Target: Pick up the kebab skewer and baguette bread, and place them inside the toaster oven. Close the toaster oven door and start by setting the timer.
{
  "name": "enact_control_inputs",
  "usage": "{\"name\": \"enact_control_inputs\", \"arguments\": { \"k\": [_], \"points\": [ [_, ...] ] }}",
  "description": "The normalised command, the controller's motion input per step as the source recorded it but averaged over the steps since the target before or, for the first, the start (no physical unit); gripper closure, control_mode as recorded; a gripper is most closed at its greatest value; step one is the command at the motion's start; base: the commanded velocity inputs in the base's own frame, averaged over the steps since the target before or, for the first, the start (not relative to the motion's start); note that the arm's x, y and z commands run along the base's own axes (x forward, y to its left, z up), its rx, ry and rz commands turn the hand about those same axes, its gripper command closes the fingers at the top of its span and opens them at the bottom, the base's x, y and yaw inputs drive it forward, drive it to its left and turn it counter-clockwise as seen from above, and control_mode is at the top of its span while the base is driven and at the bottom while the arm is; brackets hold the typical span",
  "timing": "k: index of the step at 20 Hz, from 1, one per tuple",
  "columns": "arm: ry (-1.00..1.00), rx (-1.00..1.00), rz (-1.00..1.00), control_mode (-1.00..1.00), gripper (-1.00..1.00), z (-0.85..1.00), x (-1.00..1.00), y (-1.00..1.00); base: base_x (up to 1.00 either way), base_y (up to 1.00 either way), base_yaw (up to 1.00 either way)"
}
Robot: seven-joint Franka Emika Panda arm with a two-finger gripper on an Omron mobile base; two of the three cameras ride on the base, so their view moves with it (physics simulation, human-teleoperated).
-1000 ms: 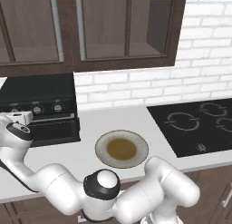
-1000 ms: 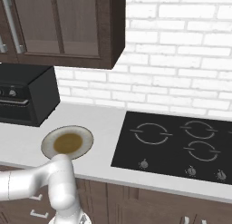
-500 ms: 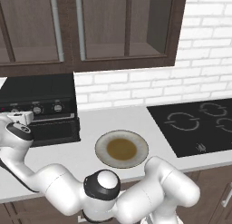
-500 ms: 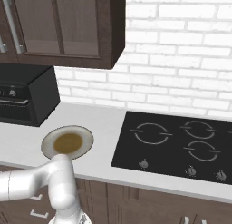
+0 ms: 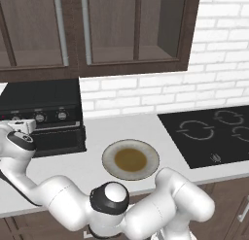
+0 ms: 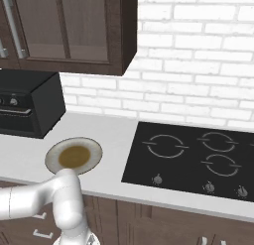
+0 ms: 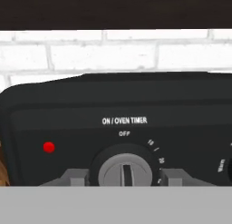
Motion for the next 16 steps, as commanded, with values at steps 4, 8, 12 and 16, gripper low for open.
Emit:
{"name": "enact_control_inputs", "arguments": {
  "k": [4,8,12,16],
  "points": [
    [0.0,0.01,0.0,-1.0,1.0,0.02,-0.01,0.0,0.0,0.0,0.0],
    [0.0,0.02,0.0,-1.0,1.0,0.04,-0.1,0.0,0.0,0.0,0.0],
    [0.0,0.0,0.0,-1.0,1.0,0.02,-0.16,0.0,0.0,0.0,0.0],
    [0.0,0.0,0.0,-1.0,1.0,0.0,-0.11,0.0,0.0,0.0,0.0]
  ]
}}
